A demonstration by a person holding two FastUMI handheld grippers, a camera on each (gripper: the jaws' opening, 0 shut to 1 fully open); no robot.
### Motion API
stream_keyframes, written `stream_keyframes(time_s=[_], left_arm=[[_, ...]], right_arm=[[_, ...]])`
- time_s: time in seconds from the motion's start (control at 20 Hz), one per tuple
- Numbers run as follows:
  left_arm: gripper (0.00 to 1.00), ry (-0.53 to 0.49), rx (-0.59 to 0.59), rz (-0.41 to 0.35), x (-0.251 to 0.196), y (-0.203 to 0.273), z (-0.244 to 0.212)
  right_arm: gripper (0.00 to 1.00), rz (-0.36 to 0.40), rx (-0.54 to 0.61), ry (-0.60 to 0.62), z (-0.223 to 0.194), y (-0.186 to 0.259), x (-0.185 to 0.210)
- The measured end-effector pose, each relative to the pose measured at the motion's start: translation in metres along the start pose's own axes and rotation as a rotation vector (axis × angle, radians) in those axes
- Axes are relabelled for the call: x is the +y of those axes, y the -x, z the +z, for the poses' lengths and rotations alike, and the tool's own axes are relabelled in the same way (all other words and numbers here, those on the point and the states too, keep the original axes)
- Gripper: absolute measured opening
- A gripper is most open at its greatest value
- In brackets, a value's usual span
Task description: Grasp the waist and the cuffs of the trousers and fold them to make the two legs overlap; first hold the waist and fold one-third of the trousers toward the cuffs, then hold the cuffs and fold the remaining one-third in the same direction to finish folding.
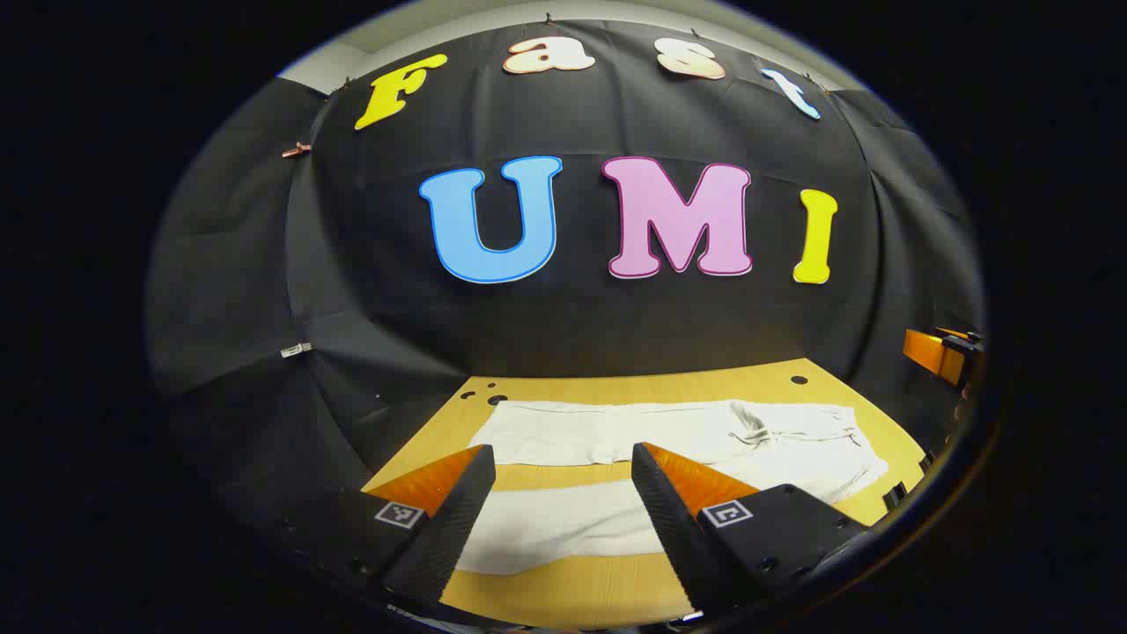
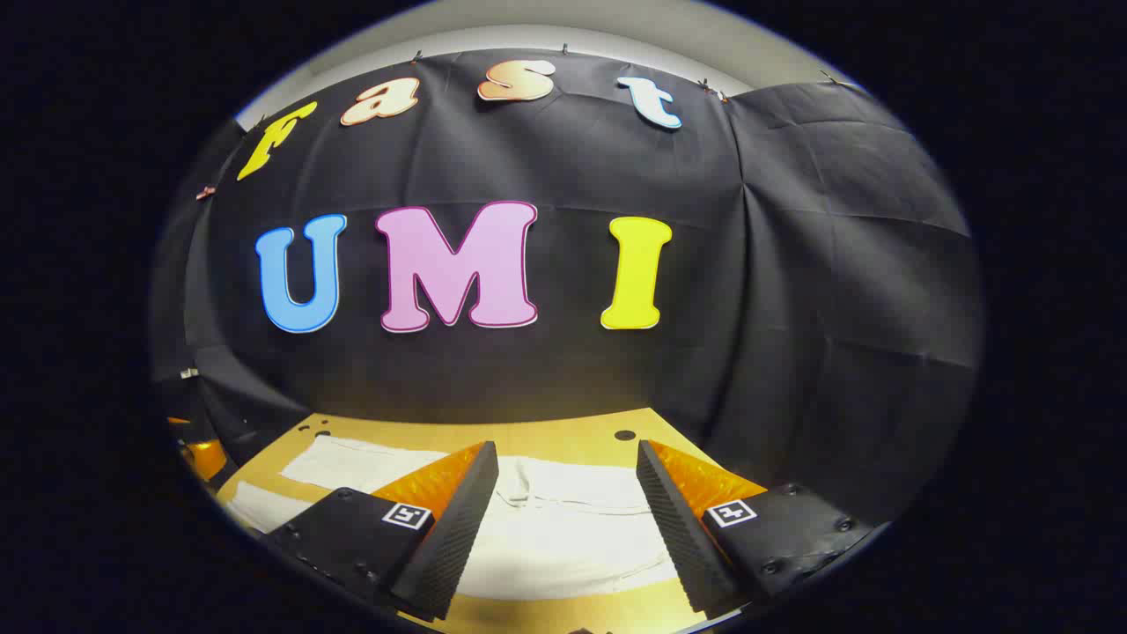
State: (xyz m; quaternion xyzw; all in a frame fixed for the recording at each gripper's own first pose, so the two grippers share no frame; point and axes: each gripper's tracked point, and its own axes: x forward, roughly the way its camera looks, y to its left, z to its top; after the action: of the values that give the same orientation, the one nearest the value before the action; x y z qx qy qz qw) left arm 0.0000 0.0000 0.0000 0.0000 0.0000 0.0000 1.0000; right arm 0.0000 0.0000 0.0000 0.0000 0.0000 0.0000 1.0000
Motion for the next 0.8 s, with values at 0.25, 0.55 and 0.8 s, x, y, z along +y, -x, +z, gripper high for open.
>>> stream_keyframes(time_s=[0.25,0.55,0.8], left_arm=[[0.99,-0.001,0.016,-0.003,0.001,-0.004,-0.006],[0.99,0.019,-0.017,0.007,0.006,0.0,0.0],[0.98,0.041,0.017,0.054,0.009,-0.001,-0.012]], right_arm=[[0.97,0.003,-0.01,0.027,-0.003,0.001,-0.005],[0.98,0.046,0.024,-0.007,-0.015,-0.004,-0.003],[0.98,0.052,0.015,0.068,-0.018,-0.012,-0.011]])
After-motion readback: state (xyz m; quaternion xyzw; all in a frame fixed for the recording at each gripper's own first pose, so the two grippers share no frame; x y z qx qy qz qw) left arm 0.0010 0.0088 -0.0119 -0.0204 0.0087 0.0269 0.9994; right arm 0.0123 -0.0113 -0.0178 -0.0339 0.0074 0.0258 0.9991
